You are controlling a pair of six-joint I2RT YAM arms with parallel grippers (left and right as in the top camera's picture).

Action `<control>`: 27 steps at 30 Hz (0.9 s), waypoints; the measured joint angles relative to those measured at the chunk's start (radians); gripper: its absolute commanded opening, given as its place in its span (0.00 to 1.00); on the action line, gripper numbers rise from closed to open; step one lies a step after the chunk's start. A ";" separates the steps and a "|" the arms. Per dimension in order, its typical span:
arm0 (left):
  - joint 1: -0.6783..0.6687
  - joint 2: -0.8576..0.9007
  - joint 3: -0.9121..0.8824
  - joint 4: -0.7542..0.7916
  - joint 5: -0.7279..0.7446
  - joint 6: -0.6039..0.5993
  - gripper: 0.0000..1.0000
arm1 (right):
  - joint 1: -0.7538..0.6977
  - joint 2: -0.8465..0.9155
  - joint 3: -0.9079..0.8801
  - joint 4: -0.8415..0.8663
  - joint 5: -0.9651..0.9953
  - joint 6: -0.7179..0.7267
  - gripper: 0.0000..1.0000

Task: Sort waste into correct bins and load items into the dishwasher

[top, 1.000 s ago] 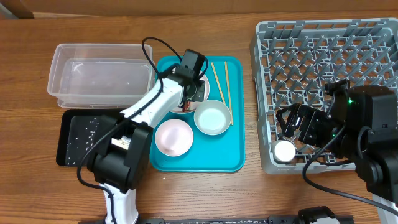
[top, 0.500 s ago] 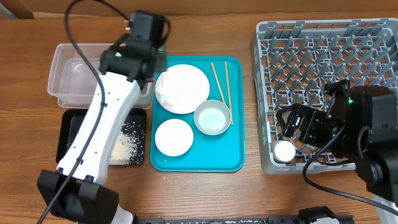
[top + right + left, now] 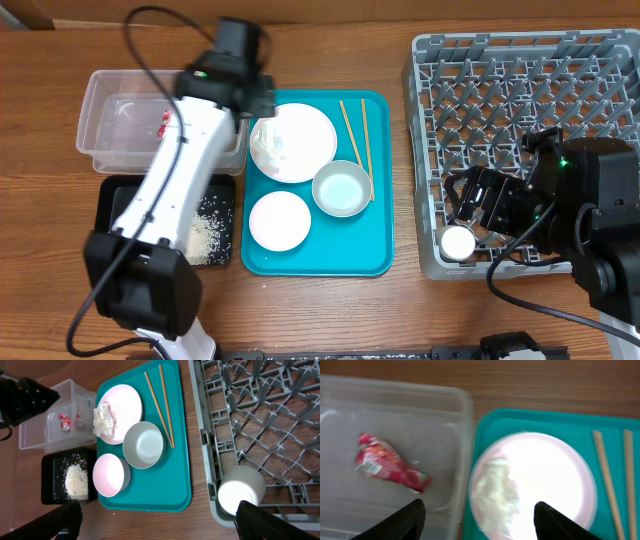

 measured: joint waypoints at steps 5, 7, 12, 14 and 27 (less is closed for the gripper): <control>-0.162 0.023 0.002 -0.001 -0.113 -0.019 0.71 | 0.000 0.000 0.000 0.000 0.000 -0.001 1.00; -0.175 0.065 0.002 -0.015 -0.146 -0.049 0.71 | 0.000 0.000 0.000 0.001 0.000 0.000 1.00; -0.141 0.245 0.001 -0.021 -0.209 -0.127 0.73 | 0.000 0.000 0.000 0.001 0.001 0.000 1.00; -0.127 0.311 0.000 -0.008 -0.217 -0.139 0.64 | 0.000 0.000 0.000 0.000 0.000 0.000 1.00; -0.117 0.333 0.056 -0.126 -0.117 -0.119 0.04 | 0.000 0.000 0.000 0.001 0.002 0.000 1.00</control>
